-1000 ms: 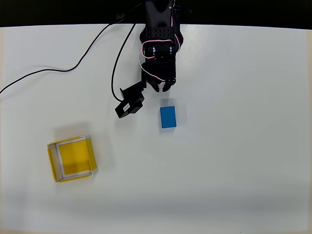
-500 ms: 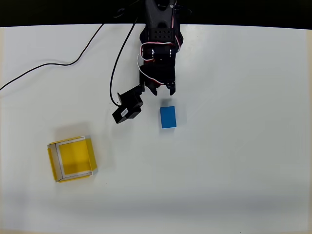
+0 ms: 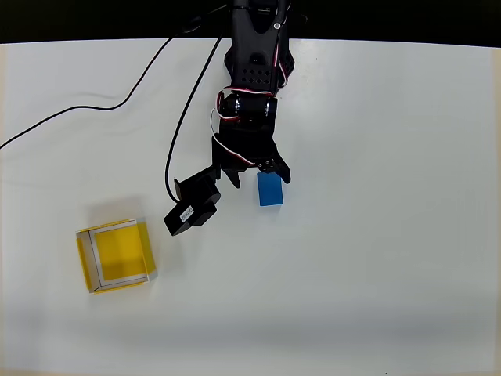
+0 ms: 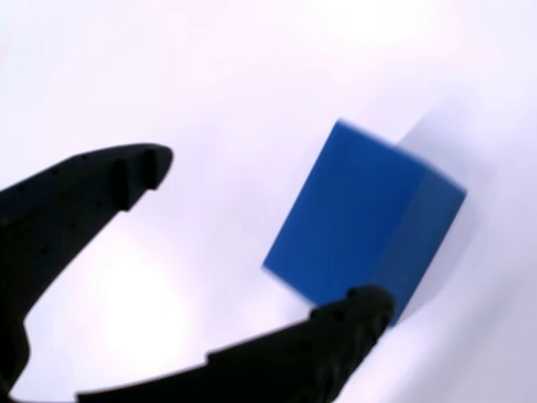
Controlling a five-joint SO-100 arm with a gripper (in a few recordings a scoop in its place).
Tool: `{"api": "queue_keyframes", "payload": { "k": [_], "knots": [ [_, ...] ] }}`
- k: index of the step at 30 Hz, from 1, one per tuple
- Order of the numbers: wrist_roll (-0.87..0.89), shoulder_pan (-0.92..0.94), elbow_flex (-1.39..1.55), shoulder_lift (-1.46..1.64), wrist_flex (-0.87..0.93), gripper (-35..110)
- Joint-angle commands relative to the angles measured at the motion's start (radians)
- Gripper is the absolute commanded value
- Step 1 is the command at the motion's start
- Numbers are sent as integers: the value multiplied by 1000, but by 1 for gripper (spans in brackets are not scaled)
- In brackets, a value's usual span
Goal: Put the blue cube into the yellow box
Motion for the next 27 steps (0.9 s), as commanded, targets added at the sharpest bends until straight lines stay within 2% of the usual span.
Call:
{"api": "queue_keyframes", "payload": {
  "k": [1, 10, 27],
  "knots": [
    [-9, 12, -167, -66, -46, 47],
    [12, -25, -209, -241, -75, 48],
    [77, -106, -98, -318, -104, 48]
  ]
}}
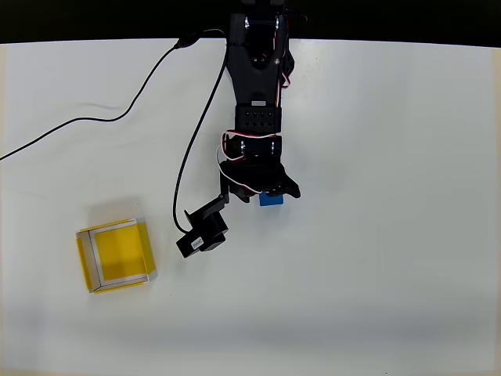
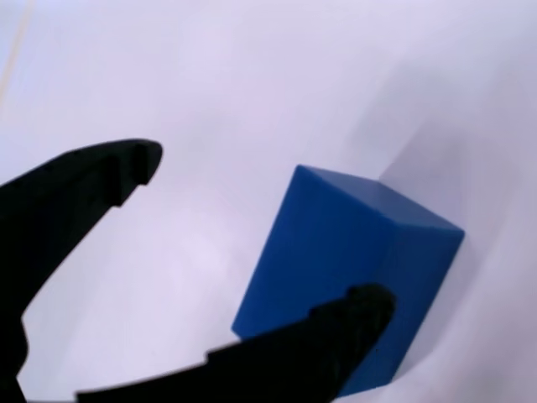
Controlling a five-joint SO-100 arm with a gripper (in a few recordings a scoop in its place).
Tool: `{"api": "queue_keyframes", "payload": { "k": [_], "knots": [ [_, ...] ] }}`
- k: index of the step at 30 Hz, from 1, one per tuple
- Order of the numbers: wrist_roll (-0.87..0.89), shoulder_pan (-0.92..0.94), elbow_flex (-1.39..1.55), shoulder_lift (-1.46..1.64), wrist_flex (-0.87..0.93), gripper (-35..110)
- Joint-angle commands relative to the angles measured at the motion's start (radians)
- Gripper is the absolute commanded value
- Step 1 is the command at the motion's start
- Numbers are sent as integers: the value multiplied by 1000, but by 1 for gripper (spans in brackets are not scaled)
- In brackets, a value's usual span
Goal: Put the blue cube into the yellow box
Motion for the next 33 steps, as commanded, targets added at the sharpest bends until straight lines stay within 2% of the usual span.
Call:
{"api": "queue_keyframes", "payload": {
  "k": [1, 8, 21, 33],
  "knots": [
    [-11, -9, 11, 25, -20, 48],
    [-15, -9, 80, -2, -40, 47],
    [-12, -3, 147, -69, -196, 45],
    [26, -49, 153, -114, -255, 31]
  ]
}}
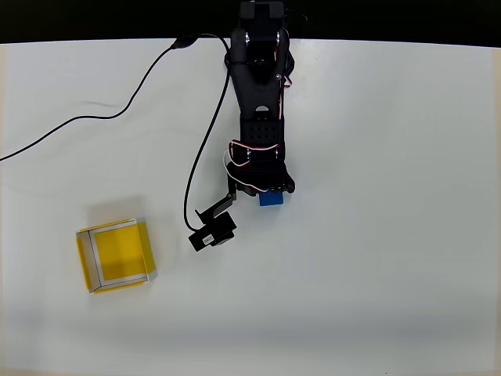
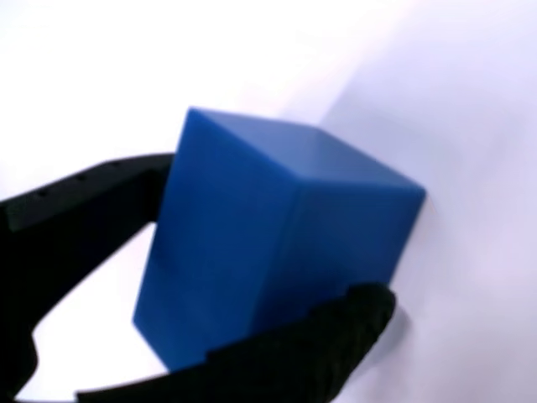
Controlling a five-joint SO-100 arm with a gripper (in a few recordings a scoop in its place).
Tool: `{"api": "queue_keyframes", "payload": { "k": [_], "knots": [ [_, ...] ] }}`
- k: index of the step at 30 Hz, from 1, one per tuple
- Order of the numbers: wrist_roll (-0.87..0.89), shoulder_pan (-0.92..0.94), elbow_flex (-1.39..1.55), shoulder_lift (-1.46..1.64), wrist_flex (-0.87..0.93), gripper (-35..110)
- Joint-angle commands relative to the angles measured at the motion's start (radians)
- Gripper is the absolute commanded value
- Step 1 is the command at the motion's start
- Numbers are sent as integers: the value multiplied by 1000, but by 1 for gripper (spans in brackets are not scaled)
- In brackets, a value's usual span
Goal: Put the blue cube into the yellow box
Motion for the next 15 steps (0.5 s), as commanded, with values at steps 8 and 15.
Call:
{"api": "queue_keyframes", "payload": {
  "k": [8, 15],
  "knots": [
    [-38, -3, 12, 31, -55, 20],
    [-78, 31, 17, 37, -135, 17]
  ]
}}
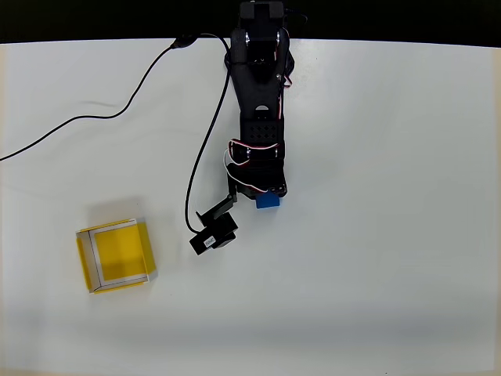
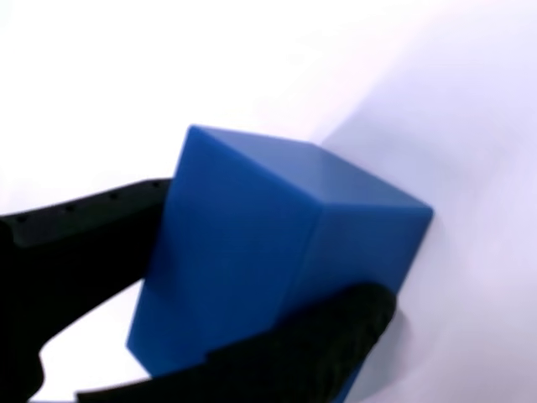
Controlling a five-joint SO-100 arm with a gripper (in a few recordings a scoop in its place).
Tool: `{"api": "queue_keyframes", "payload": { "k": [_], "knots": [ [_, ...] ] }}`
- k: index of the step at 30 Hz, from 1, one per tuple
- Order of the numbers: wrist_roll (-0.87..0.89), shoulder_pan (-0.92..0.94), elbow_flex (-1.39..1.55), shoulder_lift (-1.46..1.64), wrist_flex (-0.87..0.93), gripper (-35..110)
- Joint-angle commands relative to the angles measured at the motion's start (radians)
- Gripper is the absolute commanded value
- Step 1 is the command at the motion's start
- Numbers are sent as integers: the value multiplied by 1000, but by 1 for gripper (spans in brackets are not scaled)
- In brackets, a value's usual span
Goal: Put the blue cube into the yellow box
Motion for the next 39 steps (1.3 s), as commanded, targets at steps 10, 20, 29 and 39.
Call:
{"api": "queue_keyframes", "payload": {
  "k": [10, 20, 29, 39],
  "knots": [
    [-215, 207, -135, 91, -187, 16],
    [-273, 416, -552, -78, -222, 15],
    [-296, 588, -793, -224, -313, 15],
    [-224, 773, -957, -443, -342, 14]
  ]
}}
